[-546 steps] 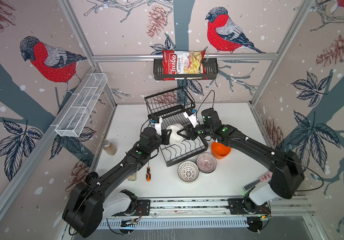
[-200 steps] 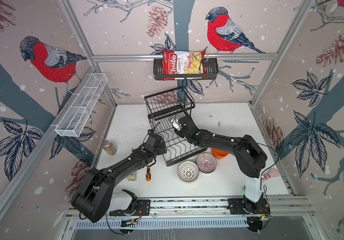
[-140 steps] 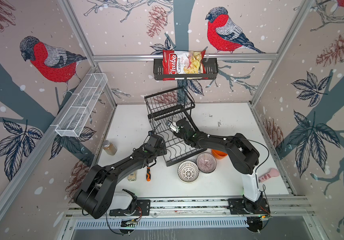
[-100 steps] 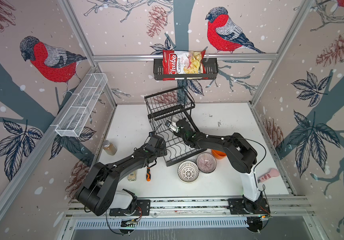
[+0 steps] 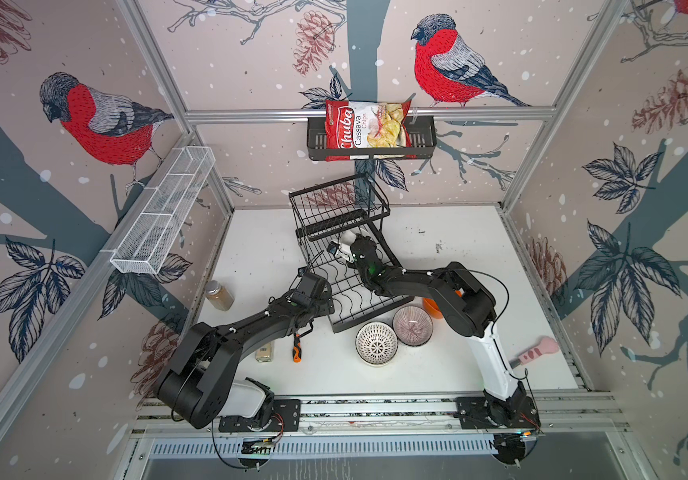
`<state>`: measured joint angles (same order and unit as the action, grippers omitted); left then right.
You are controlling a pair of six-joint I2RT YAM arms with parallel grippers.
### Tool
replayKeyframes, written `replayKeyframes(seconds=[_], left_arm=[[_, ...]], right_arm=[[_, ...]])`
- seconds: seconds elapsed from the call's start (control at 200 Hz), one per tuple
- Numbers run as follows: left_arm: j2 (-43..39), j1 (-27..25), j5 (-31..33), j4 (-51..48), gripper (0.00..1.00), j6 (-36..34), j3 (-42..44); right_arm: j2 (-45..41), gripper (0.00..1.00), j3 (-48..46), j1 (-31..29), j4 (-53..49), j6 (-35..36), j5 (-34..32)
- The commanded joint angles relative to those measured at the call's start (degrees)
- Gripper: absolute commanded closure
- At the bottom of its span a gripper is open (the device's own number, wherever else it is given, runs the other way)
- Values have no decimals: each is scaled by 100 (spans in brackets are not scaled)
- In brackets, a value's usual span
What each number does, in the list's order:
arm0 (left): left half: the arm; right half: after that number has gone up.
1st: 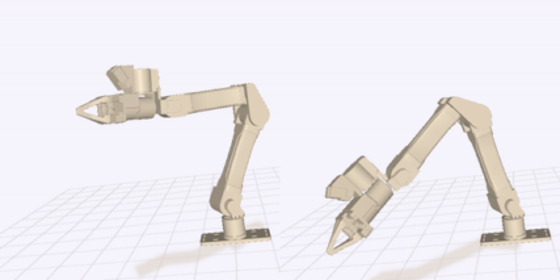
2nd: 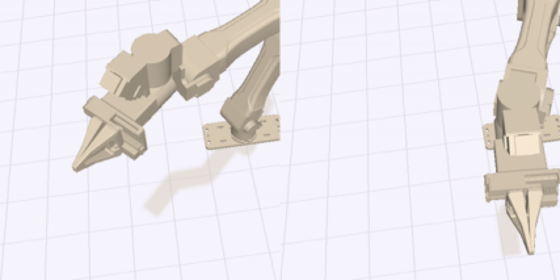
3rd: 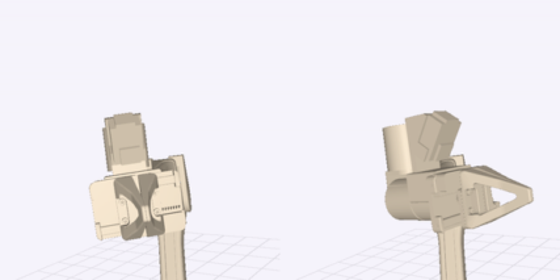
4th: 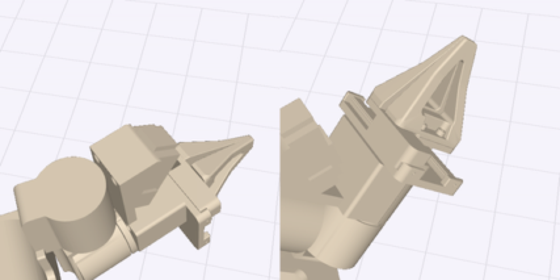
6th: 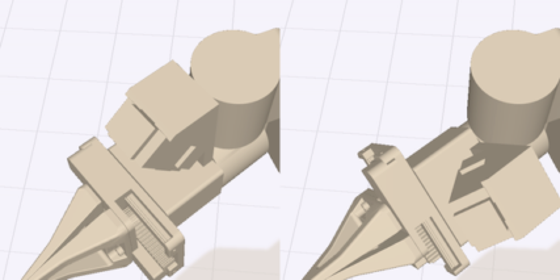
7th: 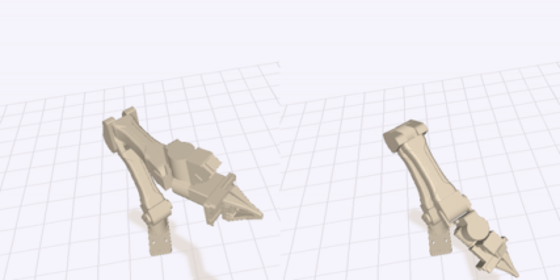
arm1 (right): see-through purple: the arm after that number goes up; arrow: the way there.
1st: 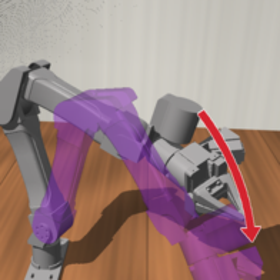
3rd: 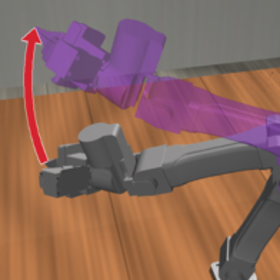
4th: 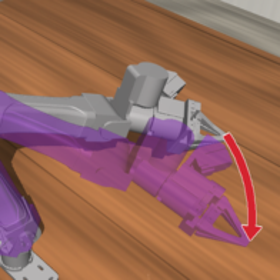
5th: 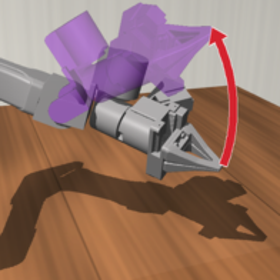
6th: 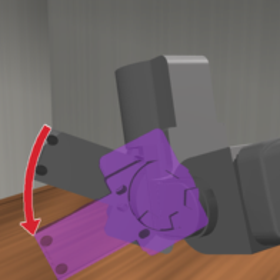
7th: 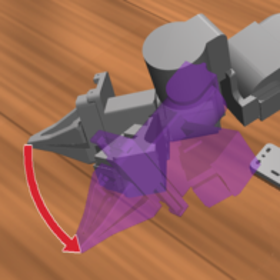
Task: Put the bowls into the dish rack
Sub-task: 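Lower the white bowl upright into the lower rack slots with the right gripper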
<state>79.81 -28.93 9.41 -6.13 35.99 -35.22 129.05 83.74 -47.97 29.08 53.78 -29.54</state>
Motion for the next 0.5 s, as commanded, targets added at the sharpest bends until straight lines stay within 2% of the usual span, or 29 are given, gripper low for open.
replayKeyframes(seconds=[0.0,0.495], left_arm=[[-53,6,44,7,17,1,24],[-159,4,60,-46,17,-56,0]], right_arm=[[114,44,217,6,440,216,-223],[607,36,607,77,457,392,-141]])
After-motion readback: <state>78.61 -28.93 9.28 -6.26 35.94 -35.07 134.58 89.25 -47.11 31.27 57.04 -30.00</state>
